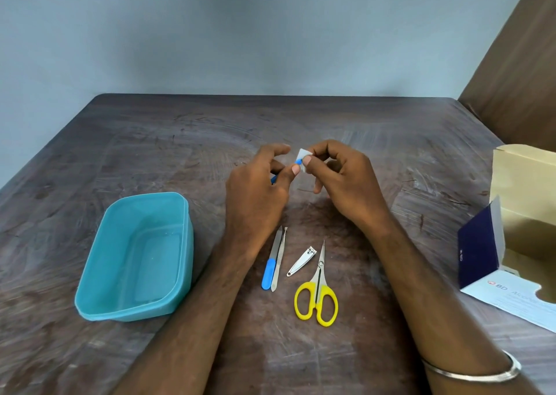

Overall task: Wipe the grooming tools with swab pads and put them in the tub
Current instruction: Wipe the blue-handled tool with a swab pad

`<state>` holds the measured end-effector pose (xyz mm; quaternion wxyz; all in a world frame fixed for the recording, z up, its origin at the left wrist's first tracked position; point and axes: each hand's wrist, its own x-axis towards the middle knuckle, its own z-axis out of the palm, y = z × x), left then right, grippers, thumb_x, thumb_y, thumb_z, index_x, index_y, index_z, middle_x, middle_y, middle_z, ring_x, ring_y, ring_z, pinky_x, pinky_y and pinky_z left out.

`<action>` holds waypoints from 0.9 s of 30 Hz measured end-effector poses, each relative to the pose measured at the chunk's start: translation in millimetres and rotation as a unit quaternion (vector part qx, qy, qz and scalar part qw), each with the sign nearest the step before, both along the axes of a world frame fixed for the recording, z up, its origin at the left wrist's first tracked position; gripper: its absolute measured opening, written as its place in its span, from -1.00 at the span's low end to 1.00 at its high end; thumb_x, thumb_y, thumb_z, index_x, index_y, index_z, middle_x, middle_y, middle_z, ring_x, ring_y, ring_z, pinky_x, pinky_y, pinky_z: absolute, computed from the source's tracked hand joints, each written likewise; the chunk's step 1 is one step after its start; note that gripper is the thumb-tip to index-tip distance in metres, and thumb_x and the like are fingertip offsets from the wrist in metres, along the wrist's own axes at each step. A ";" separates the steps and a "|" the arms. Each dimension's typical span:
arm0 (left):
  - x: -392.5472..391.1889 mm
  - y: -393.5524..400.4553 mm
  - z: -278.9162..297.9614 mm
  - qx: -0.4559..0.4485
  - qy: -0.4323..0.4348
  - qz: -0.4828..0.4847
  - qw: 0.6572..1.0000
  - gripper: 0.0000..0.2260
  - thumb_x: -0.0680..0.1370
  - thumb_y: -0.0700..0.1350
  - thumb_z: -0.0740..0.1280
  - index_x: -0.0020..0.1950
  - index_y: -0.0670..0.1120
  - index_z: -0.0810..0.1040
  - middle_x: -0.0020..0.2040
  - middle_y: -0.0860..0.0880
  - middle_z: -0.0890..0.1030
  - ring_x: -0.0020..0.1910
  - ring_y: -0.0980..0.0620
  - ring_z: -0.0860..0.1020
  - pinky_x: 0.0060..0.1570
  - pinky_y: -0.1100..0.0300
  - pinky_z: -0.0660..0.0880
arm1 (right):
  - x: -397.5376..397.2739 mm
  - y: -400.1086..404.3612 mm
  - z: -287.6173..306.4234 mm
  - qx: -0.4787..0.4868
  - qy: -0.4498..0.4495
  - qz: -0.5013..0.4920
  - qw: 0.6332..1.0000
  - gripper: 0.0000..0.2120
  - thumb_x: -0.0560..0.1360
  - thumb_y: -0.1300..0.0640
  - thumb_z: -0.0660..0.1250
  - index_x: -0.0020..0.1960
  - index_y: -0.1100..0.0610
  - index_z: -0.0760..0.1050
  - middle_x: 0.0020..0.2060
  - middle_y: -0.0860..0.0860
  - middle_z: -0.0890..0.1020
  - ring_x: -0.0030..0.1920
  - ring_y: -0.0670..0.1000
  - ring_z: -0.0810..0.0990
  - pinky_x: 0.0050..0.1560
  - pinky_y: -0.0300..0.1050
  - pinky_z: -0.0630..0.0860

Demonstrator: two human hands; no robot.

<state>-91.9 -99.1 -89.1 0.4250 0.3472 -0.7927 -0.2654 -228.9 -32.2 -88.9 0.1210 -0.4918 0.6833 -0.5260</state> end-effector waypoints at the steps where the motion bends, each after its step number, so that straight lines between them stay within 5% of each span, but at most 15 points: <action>1: -0.2 -1.1 -1.0 0.015 0.007 -0.001 1.000 -0.71 0.54 -0.04 0.43 0.25 -0.04 0.58 -0.10 0.02 0.71 -0.18 0.15 0.62 -0.24 0.43 0.42 | -0.1 0.2 -0.1 0.000 -0.019 0.001 1.000 -0.94 0.58 0.09 0.37 -0.04 0.03 0.61 -0.20 -0.06 0.67 -0.37 -0.04 0.62 -0.38 -0.22 0.53; 7: -1.5 -4.8 -5.0 0.133 0.101 -0.027 0.986 -0.89 0.54 -0.11 0.42 0.05 0.02 0.64 -0.16 0.05 0.70 -0.20 0.15 0.64 -0.20 0.18 0.56 | -2.6 0.6 2.5 -0.058 -0.160 -0.033 0.985 -0.94 0.58 0.15 0.37 -0.02 0.09 0.63 -0.21 0.00 0.70 -0.38 0.03 0.61 -0.46 -0.14 0.50; 11: -1.7 -3.6 -2.4 0.184 0.149 -0.045 0.971 -0.88 0.56 -0.19 0.39 0.05 -0.05 0.66 -0.17 0.02 0.68 -0.37 0.16 0.52 -0.36 0.20 0.52 | -4.8 1.4 2.7 -0.060 -0.228 -0.034 0.971 -0.95 0.57 0.16 0.39 -0.02 0.09 0.64 -0.24 -0.01 0.71 -0.39 0.00 0.60 -0.46 -0.14 0.47; 27: -4.2 -2.6 -5.0 0.250 0.215 -0.092 0.940 -0.90 0.54 -0.25 0.40 0.04 -0.21 0.61 -0.24 -0.10 0.69 -0.47 -0.04 0.58 -0.52 0.18 0.49 | 5.5 -1.8 -1.6 -0.048 -0.273 0.076 0.958 -0.93 0.54 0.19 0.43 -0.01 0.13 0.68 -0.22 0.07 0.70 -0.39 0.03 0.52 -0.45 -0.12 0.41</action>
